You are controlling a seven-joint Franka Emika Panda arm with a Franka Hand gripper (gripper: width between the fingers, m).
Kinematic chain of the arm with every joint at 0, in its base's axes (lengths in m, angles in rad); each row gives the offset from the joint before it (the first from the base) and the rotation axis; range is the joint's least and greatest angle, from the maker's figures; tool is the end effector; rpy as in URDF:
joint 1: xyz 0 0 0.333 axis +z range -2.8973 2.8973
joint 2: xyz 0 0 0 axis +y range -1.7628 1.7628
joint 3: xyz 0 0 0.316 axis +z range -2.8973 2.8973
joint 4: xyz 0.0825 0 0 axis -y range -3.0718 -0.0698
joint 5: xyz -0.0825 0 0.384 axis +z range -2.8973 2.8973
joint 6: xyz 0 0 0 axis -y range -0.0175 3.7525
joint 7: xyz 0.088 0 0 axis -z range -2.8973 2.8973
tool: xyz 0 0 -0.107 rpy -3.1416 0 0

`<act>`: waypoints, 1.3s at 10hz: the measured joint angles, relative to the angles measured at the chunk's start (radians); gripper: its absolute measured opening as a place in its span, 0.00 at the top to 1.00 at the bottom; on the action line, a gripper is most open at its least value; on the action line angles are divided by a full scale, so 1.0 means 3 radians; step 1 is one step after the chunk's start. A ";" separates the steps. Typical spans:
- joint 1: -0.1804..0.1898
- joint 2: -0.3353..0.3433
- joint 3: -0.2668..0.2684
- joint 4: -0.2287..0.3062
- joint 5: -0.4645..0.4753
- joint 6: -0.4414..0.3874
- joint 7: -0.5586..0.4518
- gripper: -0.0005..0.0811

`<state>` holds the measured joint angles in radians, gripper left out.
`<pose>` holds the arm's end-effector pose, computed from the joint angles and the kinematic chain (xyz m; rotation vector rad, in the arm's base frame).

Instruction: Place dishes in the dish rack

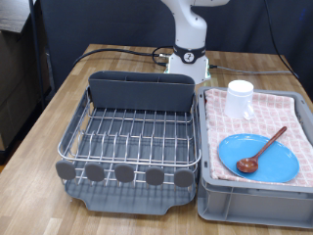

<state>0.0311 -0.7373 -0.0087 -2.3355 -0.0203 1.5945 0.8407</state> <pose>0.3223 0.0043 0.5870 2.8705 -1.2400 0.0042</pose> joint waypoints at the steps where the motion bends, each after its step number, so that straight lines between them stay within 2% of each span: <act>1: 0.0000 0.0100 0.0070 0.0019 0.0011 0.0121 0.0250 0.01; 4: 0.0001 0.0512 0.0202 0.0219 0.0087 0.0327 0.0768 0.01; 6: 0.0013 0.0861 0.0231 0.0486 0.0088 0.0243 0.0774 0.01; 7: 0.0012 0.0847 0.0231 0.0480 0.0087 0.0249 0.0774 0.01; 9: 0.0012 0.0859 0.0295 0.0459 0.0077 0.0458 0.0956 0.01; 13: 0.0013 0.1049 0.0611 0.0485 0.0081 0.0667 0.1753 0.01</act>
<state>0.0348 -0.4226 0.1745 -2.1901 0.0041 1.7946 1.3665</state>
